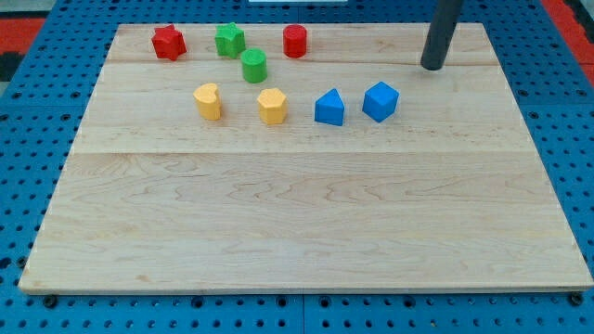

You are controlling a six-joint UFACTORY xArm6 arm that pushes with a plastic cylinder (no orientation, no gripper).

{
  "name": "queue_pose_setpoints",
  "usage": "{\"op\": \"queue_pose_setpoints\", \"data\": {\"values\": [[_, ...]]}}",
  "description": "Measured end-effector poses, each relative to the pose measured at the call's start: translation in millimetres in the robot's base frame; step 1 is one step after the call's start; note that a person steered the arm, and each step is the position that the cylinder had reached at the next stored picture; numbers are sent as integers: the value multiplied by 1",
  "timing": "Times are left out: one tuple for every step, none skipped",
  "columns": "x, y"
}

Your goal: Push the blue blocks right to the hexagon

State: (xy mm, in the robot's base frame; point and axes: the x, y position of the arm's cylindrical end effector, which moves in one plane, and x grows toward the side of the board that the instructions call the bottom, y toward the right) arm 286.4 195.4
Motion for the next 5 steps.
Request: {"op": "queue_pose_setpoints", "data": {"values": [[0,8],[0,7],[9,-19],[26,-16],[72,-17]]}}
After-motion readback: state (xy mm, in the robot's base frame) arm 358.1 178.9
